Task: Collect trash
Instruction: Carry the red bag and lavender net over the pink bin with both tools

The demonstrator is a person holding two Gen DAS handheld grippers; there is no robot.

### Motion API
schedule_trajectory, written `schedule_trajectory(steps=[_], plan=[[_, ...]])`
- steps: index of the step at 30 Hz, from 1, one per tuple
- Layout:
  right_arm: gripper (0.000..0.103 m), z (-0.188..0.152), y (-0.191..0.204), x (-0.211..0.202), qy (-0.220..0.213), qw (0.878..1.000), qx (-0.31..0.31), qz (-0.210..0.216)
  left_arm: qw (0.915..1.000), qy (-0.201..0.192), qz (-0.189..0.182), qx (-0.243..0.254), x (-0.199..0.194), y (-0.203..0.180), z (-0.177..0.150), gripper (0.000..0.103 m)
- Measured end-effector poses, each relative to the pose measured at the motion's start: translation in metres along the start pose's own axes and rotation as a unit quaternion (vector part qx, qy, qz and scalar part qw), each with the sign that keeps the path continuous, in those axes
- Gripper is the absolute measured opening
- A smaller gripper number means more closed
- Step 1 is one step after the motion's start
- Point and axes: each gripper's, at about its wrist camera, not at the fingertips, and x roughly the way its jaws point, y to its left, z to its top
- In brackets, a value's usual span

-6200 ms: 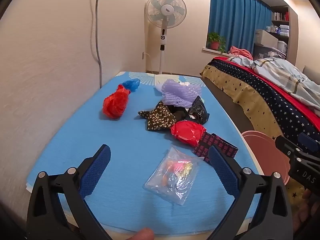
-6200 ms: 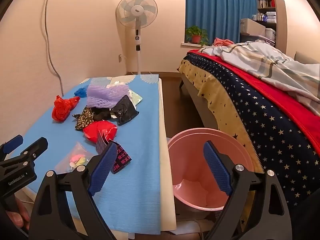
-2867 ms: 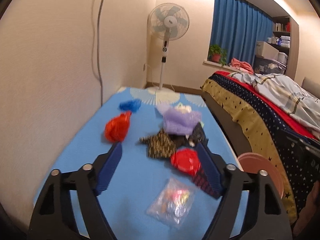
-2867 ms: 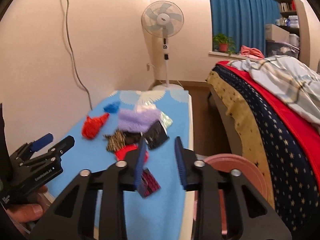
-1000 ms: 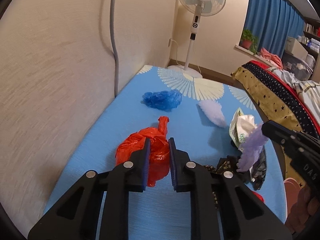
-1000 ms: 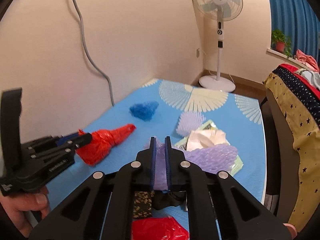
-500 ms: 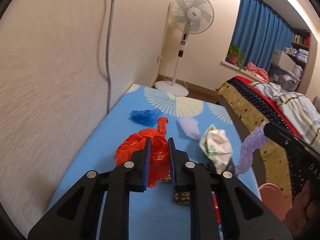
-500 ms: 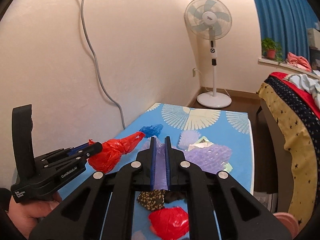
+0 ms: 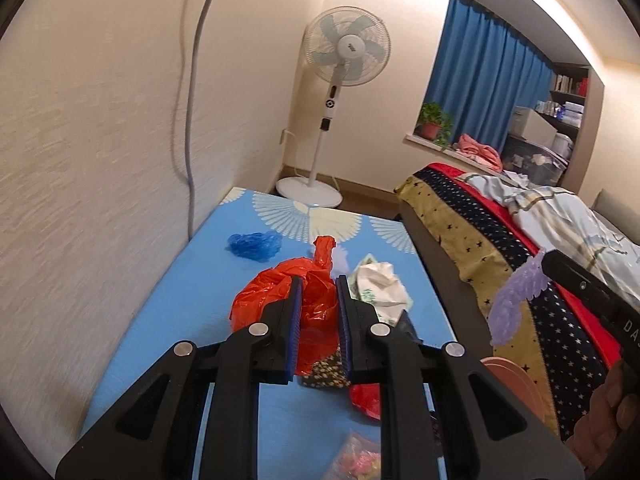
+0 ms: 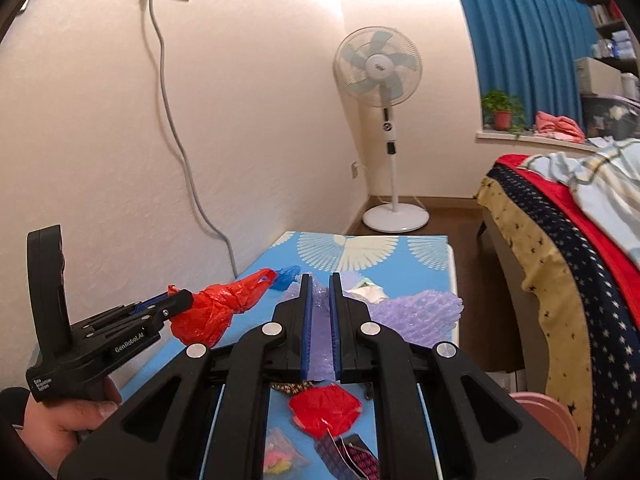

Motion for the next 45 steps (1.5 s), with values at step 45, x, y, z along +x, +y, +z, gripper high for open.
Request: schedule_trajectory(steps=[45], plan=[[0.009, -0.057, -0.091, -0.09, -0.019, 0.982, 0.045, -0.182, 0.9907, 0.021, -0.117, 0.067, -0.003, -0.114, -0.044, 0.016]])
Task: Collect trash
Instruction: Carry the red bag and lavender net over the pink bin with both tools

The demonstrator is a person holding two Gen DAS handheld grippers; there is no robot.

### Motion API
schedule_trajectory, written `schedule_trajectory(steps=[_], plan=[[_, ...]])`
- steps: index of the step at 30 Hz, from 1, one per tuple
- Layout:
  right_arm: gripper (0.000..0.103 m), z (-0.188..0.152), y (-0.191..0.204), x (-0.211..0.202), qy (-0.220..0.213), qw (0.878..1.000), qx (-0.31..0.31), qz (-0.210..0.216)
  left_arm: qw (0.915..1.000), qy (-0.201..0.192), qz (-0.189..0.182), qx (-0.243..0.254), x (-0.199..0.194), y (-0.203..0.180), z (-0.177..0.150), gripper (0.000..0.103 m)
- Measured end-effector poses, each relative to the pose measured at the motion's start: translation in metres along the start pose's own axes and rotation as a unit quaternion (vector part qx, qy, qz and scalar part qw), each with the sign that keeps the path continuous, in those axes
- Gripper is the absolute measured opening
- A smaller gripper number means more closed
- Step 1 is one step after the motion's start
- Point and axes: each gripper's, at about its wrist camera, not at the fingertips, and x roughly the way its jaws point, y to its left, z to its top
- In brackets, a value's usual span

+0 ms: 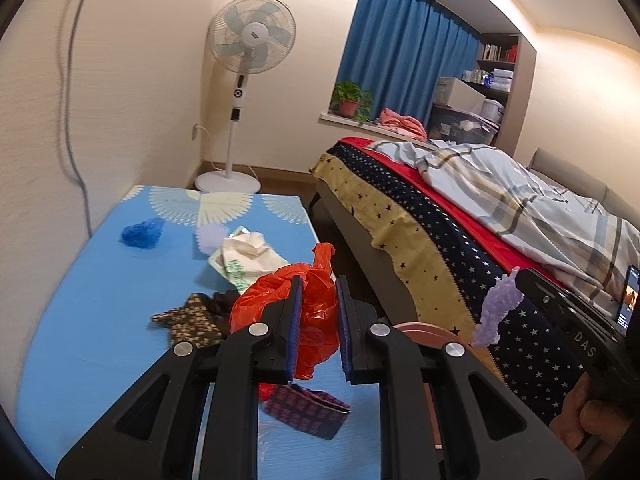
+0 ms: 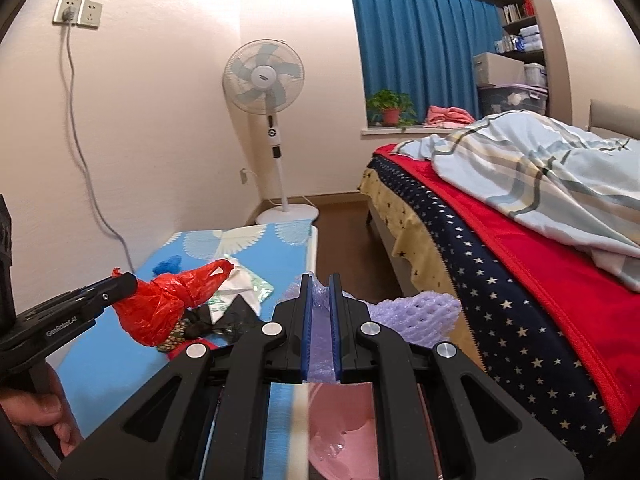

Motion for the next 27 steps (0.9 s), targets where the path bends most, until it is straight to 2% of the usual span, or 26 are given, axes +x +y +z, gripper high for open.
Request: schedule_trajectory(steps=[12, 20, 27], plan=[[0.009, -0.003, -0.03, 0.014, 0.012, 0.998, 0.026, -0.047, 0.9986, 0.024, -0.047, 0.005, 0.038, -0.037, -0.006, 0.016], [0.009, -0.012, -0.046, 0.026, 0.034, 0.996, 0.04, -0.072, 0.9942, 0.046, -0.096, 0.014, 0.066, -0.07, -0.014, 0.016], [0.009, -0.017, -0.061, 0.034, 0.048, 0.993, 0.059, -0.09, 0.9892, 0.08, -0.121, 0.022, 0.09, -0.086, -0.027, 0.016]])
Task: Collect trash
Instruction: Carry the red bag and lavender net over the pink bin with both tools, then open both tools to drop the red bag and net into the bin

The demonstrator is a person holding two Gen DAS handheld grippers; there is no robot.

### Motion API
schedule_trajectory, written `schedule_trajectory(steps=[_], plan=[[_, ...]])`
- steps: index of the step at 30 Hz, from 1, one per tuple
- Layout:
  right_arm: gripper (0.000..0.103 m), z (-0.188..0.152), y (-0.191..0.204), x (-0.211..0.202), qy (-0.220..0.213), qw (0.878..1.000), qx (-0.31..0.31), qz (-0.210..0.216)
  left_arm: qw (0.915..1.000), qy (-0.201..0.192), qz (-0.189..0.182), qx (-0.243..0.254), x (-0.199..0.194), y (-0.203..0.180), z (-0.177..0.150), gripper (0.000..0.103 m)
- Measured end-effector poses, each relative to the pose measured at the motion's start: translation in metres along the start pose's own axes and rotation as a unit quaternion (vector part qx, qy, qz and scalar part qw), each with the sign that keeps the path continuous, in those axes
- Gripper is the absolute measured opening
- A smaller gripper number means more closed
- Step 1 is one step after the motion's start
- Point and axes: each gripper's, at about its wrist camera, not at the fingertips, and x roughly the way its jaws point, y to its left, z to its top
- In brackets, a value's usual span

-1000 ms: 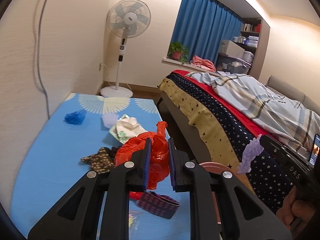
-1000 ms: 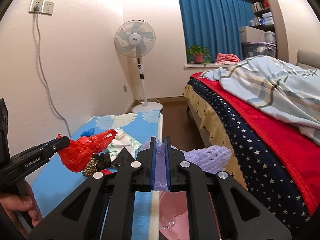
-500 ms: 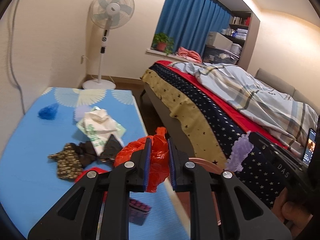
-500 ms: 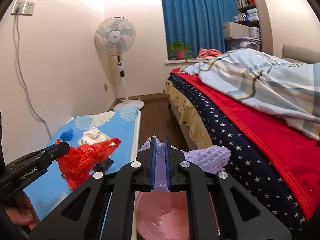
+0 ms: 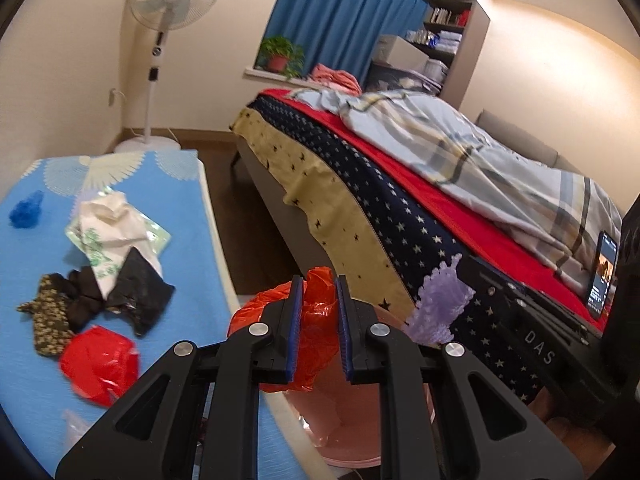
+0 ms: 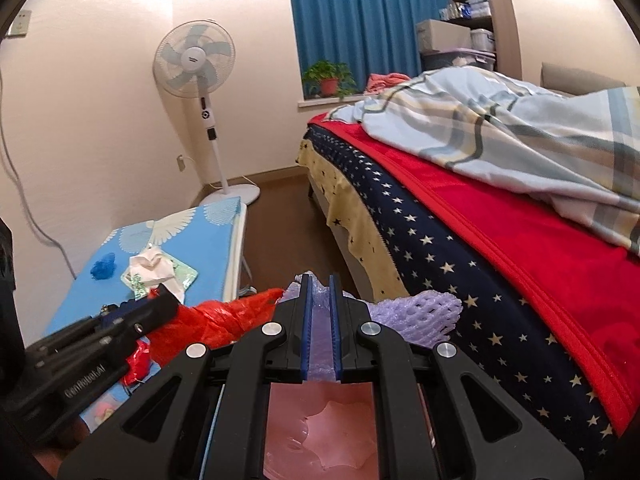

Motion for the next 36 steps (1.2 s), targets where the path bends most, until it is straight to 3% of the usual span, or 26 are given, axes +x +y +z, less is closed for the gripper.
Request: schedule_trajectory(steps=[13, 14, 15, 17, 18, 22, 36], plan=[[0.013, -0.004, -0.012, 0.005, 0.011, 0.999, 0.017, -0.026, 0.9982, 0.049, -0.033, 0.008, 0.033, -0.016, -0.016, 0.016], [0.013, -0.004, -0.013, 0.005, 0.011, 0.999, 0.019, -0.03, 0.9981, 0.051, -0.034, 0.006, 0.034, -0.016, -0.017, 0.02], [0.013, -0.004, -0.015, 0.005, 0.011, 0.999, 0.022, -0.034, 0.9982, 0.051, -0.033, 0.005, 0.035, -0.016, -0.018, 0.028], [0.014, -0.004, -0.018, 0.006, 0.014, 0.999, 0.029, -0.036, 0.9984, 0.048, -0.03, 0.002, 0.034, -0.015, -0.019, 0.035], [0.014, -0.005, -0.019, 0.006, 0.015, 0.999, 0.03, -0.037, 0.9985, 0.048, -0.027, 0.003, 0.033, -0.015, -0.019, 0.036], [0.032, -0.005, -0.018, 0.004, 0.011, 0.999, 0.031, -0.042, 0.999, 0.04, -0.02, 0.0, 0.026, -0.01, -0.017, 0.035], [0.033, -0.002, -0.006, -0.005, -0.01, 0.999, 0.02, -0.027, 0.9998, 0.017, 0.001, 0.001, 0.002, 0.007, -0.011, 0.035]])
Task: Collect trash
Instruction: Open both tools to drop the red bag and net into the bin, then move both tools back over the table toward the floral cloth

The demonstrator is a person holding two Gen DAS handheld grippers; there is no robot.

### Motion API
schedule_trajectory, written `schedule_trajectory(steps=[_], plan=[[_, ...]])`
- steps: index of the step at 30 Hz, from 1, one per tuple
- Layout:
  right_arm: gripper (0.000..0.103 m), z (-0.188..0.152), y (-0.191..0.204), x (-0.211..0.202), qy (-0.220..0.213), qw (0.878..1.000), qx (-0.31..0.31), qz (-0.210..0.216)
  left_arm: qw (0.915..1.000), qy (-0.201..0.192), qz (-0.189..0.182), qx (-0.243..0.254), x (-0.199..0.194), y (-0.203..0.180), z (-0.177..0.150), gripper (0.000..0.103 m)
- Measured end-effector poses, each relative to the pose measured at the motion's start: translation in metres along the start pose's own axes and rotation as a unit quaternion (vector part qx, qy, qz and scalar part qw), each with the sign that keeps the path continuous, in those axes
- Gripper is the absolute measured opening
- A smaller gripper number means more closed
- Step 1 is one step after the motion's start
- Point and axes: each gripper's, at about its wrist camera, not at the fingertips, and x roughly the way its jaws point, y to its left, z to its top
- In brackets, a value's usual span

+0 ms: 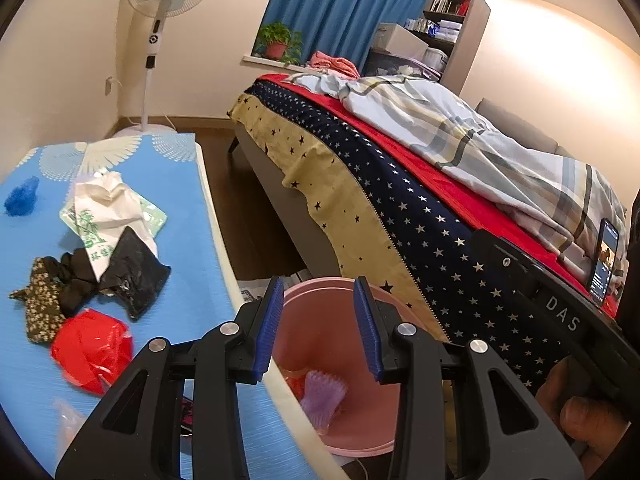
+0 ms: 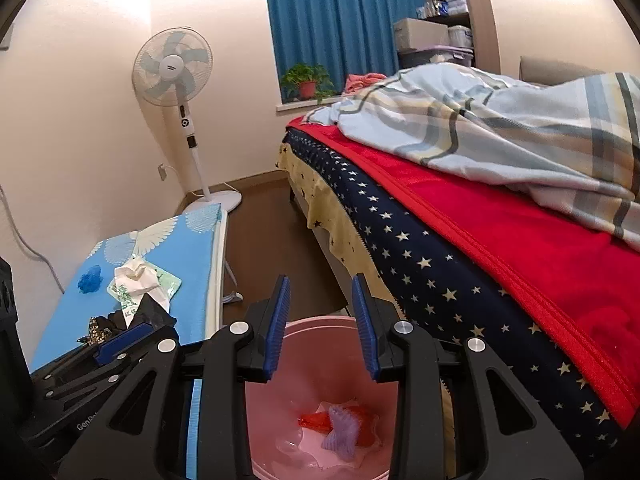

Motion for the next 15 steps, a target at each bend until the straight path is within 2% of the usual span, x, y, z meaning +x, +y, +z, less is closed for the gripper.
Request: schedule_trajectory(steps=[15], plan=[[0.033, 0.002, 0.024, -0.009, -0.02, 0.999, -0.014, 0.041, 0.9993, -0.017, 0.034, -0.002, -0.035, 0.035, -0.005, 0.035]])
